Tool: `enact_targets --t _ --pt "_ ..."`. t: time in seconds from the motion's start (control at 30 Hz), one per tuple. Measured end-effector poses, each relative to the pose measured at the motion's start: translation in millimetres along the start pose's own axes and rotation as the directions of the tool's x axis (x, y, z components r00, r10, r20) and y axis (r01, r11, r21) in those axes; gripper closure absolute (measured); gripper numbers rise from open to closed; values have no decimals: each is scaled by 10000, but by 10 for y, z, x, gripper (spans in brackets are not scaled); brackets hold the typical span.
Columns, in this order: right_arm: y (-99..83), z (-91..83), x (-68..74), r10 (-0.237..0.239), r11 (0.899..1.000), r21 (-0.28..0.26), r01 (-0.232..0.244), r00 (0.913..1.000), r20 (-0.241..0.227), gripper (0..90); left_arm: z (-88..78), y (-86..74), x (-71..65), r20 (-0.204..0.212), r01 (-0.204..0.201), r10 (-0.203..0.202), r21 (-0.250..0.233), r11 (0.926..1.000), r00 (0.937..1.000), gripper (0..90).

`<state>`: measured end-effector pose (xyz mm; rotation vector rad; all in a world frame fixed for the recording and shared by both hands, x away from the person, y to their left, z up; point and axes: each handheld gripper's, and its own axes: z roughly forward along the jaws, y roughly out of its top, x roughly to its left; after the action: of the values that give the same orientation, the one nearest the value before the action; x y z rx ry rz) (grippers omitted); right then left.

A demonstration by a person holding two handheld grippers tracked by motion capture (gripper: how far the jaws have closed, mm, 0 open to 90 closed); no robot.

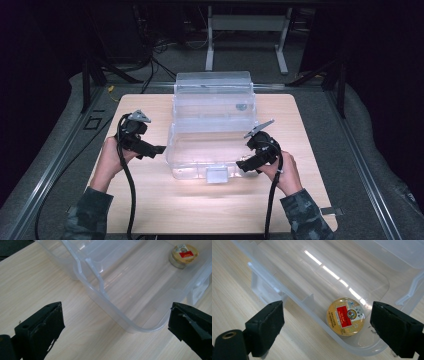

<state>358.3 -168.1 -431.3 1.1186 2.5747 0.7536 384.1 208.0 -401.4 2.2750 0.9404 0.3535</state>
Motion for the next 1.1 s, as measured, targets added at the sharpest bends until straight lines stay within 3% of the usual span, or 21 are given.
enact_targets --t 0.3,0.67,0.8,1.1 --pt "-1 52 39 -101 9999 19 101 9999 -95 117 47 214 23 249 -138 139 -60 9999 9996 1" --pt "-10 62 60 -133 9999 -53 132 9998 -157 122 217 443 69 513 -284 281 42 9996 9983 1" --pt "-17 87 75 -261 9997 -41 260 9995 -196 122 282 567 106 866 -171 178 -86 9998 9961 3" --pt "-37 157 112 -392 9992 25 392 9989 -257 150 393 866 183 831 -296 315 -247 9993 9960 5"
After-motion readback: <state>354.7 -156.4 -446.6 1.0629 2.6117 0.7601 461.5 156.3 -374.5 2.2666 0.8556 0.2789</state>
